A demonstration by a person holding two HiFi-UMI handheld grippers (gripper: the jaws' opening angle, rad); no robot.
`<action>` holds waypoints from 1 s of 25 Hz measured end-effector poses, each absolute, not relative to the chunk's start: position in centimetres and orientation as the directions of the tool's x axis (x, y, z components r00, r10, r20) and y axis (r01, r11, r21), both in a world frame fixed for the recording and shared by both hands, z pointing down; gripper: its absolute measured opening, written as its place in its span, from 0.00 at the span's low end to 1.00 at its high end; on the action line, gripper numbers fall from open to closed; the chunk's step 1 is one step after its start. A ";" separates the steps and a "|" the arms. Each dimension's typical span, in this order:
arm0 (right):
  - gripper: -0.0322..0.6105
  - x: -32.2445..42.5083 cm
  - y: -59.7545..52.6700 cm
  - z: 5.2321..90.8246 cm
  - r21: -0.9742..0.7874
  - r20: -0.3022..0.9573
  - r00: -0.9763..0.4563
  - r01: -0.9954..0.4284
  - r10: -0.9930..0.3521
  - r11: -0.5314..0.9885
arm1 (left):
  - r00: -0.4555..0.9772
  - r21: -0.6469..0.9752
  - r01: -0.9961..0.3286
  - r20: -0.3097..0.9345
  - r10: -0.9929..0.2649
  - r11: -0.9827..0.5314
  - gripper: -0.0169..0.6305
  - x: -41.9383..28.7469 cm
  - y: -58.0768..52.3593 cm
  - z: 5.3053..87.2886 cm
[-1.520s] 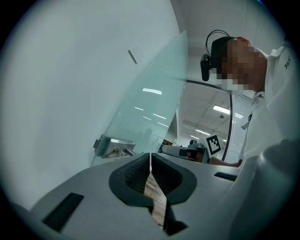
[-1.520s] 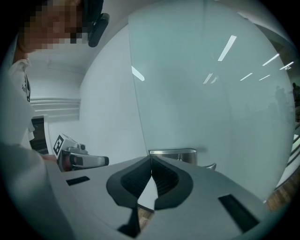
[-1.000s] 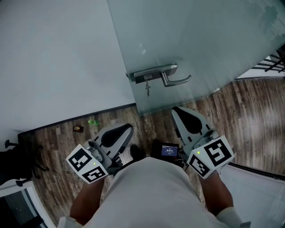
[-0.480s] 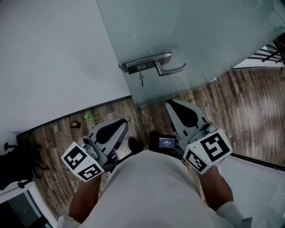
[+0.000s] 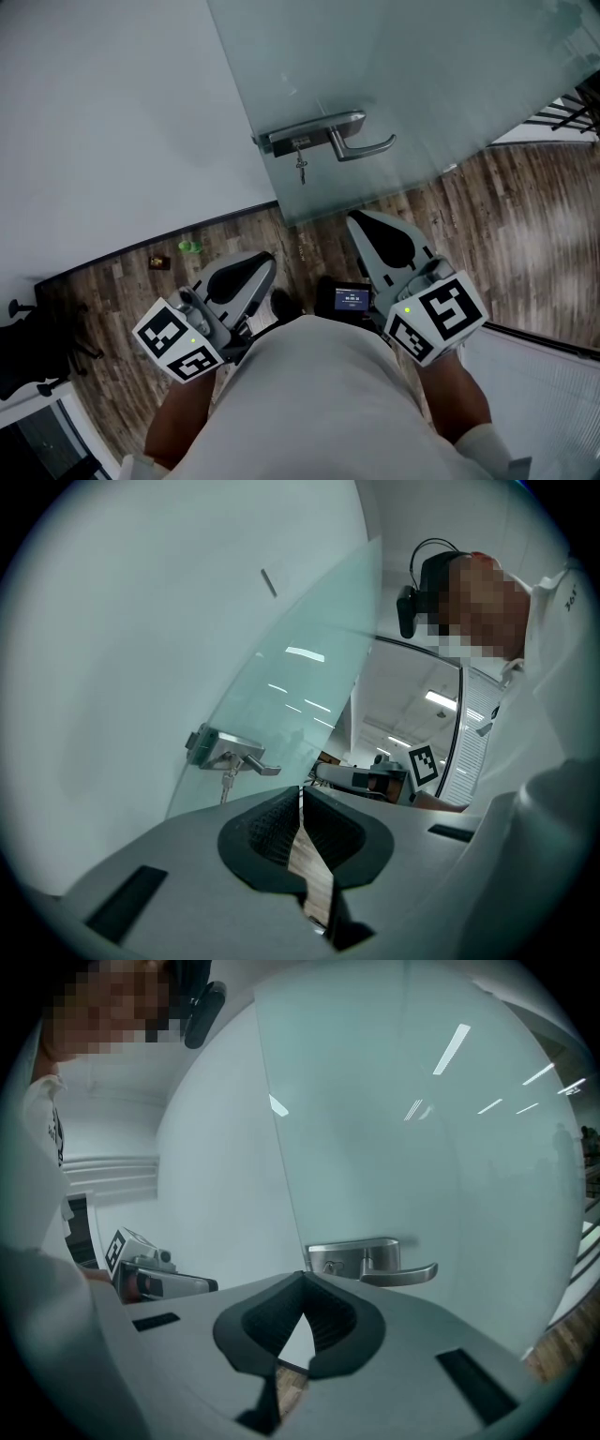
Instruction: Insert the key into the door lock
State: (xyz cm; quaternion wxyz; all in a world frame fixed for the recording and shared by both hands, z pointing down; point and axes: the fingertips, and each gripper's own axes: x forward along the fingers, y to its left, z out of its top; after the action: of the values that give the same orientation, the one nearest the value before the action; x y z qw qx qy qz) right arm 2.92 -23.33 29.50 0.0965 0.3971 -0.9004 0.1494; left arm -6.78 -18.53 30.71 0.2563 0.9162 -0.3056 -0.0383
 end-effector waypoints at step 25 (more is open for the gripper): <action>0.07 2.0 -23.7 30.4 -0.166 0.321 -0.660 -0.746 -0.680 0.645 | 0.818 0.514 -0.533 0.109 -0.565 -0.672 0.06 -7.3 -18.4 31.7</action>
State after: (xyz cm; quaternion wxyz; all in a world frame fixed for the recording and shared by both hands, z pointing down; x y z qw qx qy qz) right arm 2.00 -23.70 30.38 0.1154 0.3960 -0.8996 0.1431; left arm -7.31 -18.40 31.69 0.2717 0.9139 -0.3003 -0.0295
